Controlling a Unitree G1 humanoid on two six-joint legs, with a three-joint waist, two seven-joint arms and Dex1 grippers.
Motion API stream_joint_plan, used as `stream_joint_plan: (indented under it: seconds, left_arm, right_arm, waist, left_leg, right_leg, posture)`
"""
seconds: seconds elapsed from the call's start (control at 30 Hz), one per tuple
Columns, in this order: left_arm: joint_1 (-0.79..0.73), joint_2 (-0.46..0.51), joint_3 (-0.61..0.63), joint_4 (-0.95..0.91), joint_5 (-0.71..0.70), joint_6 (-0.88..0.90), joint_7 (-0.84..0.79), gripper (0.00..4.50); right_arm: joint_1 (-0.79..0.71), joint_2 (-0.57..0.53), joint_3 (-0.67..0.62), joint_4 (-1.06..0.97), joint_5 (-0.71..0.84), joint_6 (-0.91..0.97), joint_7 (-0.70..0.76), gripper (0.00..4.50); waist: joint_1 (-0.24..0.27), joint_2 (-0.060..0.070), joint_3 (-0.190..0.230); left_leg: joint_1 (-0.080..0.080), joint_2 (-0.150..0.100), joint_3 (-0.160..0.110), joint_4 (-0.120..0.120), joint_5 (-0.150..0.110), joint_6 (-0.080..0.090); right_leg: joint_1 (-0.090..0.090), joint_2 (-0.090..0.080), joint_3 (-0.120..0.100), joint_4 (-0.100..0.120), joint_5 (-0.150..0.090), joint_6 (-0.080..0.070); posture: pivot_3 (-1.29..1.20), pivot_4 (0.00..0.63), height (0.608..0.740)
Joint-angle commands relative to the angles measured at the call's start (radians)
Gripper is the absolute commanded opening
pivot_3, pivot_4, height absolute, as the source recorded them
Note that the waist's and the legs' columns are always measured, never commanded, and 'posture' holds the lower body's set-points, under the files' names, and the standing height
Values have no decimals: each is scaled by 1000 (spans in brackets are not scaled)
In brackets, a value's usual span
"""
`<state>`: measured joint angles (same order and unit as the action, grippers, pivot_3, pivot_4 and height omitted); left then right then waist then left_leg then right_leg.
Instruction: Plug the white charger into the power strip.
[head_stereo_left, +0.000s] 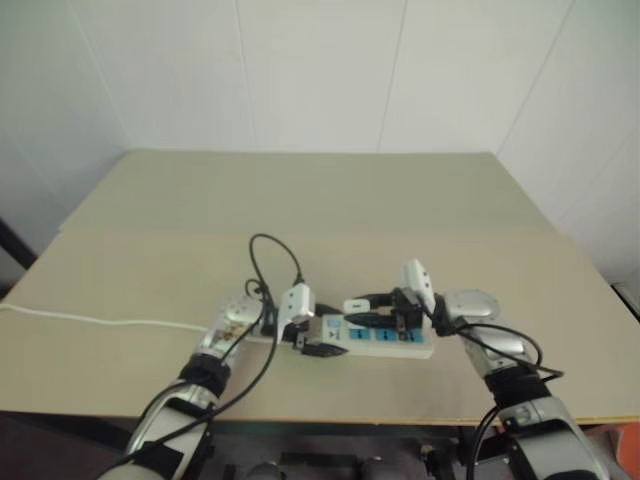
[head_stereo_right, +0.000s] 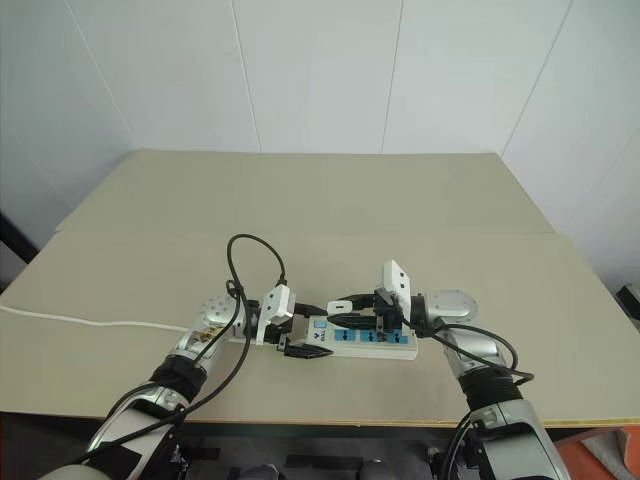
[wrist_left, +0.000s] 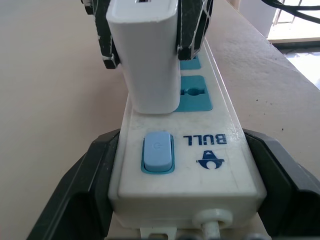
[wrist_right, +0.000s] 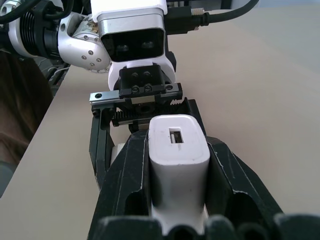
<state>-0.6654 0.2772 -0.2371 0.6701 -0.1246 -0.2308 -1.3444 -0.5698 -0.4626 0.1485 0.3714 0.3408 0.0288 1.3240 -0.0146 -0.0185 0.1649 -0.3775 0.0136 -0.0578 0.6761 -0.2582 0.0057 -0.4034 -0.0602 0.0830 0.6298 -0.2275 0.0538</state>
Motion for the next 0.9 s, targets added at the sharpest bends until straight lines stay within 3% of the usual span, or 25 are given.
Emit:
stream_joint_plan:
  seconds: [0.03,0.43,0.9]
  left_arm:
    - [-12,30,13,-2,0,9,-8,3283]
    - [49,47,39,-70,-15,58,47,3283]
    - [69,79,19,-126,-15,91,38,3283]
  right_arm:
    - [30,-62,-6,64,-49,8,13,1169]
    - [95,-83,-40,86,-42,-18,-36,1169]
    - [65,-19,45,89,-52,-67,-17,1169]
  waist:
    - [0,0,0]
    - [0,0,0]
    - [-11,0,0]
  left_leg:
    - [0,0,0,0,0,0]
    - [1,0,0,0,0,0]
    - [4,1,0,-1,0,0]
  right_leg:
    - [0,0,0,0,0,0]
    - [1,0,0,0,0,0]
    - [3,0,0,0,0,0]
  posture:
    - [0,150,740]
    - [0,150,740]
    - [0,150,740]
